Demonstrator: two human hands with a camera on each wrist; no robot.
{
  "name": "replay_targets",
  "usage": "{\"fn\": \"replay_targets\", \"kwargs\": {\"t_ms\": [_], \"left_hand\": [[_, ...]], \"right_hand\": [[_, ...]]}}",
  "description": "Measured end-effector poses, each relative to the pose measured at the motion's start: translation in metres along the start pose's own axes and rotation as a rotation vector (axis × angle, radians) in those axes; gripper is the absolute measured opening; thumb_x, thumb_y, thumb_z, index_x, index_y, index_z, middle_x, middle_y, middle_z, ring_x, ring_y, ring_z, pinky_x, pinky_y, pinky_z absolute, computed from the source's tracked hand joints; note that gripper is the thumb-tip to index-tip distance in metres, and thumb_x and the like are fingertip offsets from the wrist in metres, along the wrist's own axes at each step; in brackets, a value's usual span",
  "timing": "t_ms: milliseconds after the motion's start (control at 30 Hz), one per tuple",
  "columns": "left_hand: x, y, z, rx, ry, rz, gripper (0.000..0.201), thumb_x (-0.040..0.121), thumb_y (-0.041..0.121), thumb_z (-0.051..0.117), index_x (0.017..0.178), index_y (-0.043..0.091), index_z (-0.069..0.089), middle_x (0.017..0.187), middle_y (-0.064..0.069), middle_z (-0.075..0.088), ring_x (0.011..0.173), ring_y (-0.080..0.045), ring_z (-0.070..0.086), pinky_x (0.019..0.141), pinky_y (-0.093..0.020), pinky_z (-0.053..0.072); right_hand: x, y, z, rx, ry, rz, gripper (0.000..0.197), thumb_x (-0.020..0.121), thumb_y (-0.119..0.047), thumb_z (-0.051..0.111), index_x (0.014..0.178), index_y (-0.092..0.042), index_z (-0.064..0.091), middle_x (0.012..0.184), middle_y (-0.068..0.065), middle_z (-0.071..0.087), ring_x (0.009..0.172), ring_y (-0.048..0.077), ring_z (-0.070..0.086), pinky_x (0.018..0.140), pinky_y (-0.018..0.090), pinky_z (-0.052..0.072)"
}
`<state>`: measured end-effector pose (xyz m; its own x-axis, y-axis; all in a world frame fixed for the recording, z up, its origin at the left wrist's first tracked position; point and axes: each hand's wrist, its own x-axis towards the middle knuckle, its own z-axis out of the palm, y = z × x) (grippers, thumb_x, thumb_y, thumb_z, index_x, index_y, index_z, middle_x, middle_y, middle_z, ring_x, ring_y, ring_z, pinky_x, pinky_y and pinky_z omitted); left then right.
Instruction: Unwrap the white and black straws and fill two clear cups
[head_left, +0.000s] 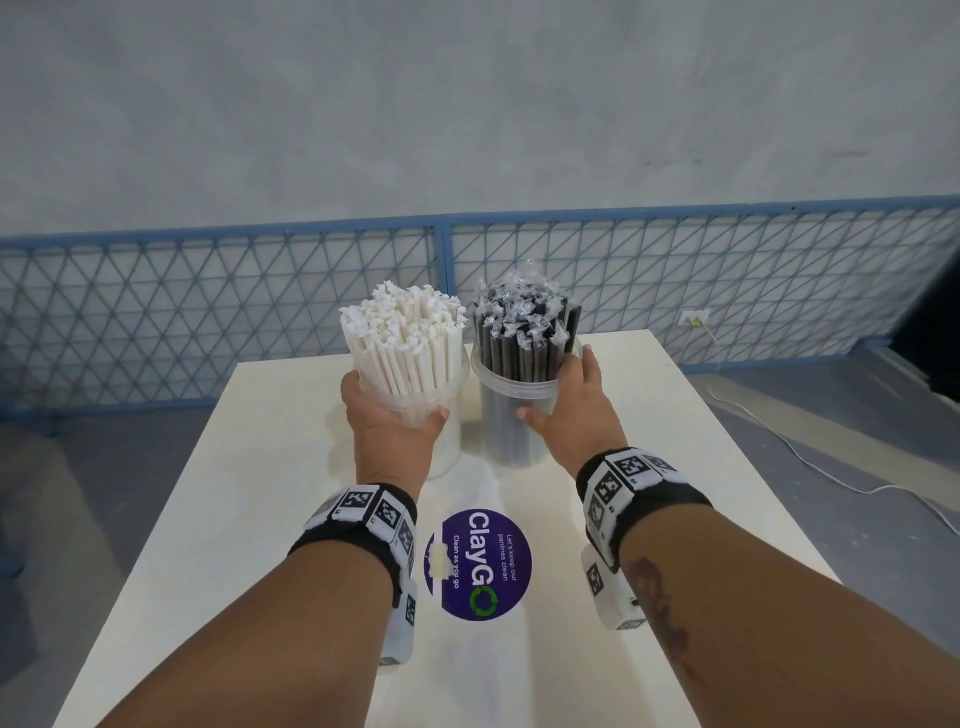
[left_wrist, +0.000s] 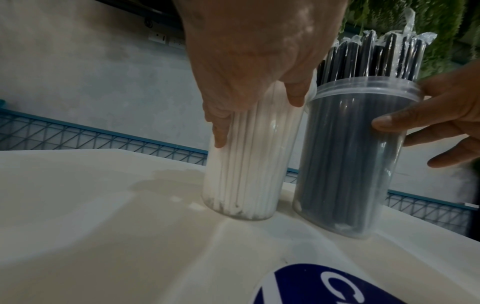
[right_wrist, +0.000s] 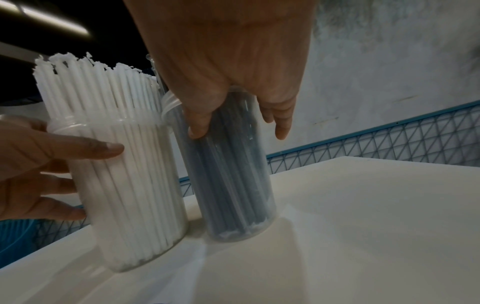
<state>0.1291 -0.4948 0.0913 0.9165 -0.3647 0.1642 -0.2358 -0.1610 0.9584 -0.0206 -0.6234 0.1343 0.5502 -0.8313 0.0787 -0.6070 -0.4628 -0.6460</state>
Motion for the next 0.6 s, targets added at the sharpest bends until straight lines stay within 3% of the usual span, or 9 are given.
{"fn": "replay_targets", "kwargs": {"t_ms": [333,433,500,600], "left_hand": [[0.001,0.003,0.001,0.015,-0.012,0.008,0.099,0.073,0.011,0.087,0.144,0.023,0.02,0.146,-0.006,0.04,0.123,-0.017,0.045,0.104,-0.029,0.039],[-0.003,0.006,-0.001,0.035,-0.011,-0.035,0.119,0.07,0.014,0.091,0.154,0.026,0.007,0.155,-0.008,0.032,0.136,-0.021,0.041,0.112,-0.031,0.034],[-0.008,0.01,-0.004,0.063,-0.015,-0.078,0.131,0.069,0.019,0.092,0.157,0.028,-0.003,0.161,-0.009,0.023,0.147,-0.025,0.033,0.121,-0.039,0.029],[-0.026,0.014,-0.01,0.074,-0.018,-0.105,0.132,0.073,0.018,0.09,0.158,0.027,-0.01,0.166,-0.008,0.012,0.152,-0.025,0.024,0.125,-0.043,0.024]], "right_hand": [[0.0,0.007,-0.002,-0.033,-0.019,-0.034,0.084,0.083,-0.026,0.073,0.15,-0.02,0.023,0.164,0.004,-0.001,0.133,0.03,0.046,0.104,0.036,0.04],[-0.001,0.006,-0.004,-0.03,-0.035,-0.052,0.088,0.081,-0.025,0.075,0.151,-0.024,0.02,0.164,0.006,0.0,0.14,0.029,0.038,0.109,0.036,0.035],[-0.003,0.005,-0.005,-0.013,-0.027,-0.057,0.092,0.08,-0.024,0.076,0.152,-0.025,0.018,0.164,0.006,0.001,0.144,0.027,0.032,0.111,0.037,0.033],[-0.01,0.003,-0.008,0.031,0.035,-0.08,0.097,0.08,-0.023,0.076,0.154,-0.024,0.013,0.164,0.005,0.003,0.147,0.025,0.024,0.115,0.037,0.028]]}}
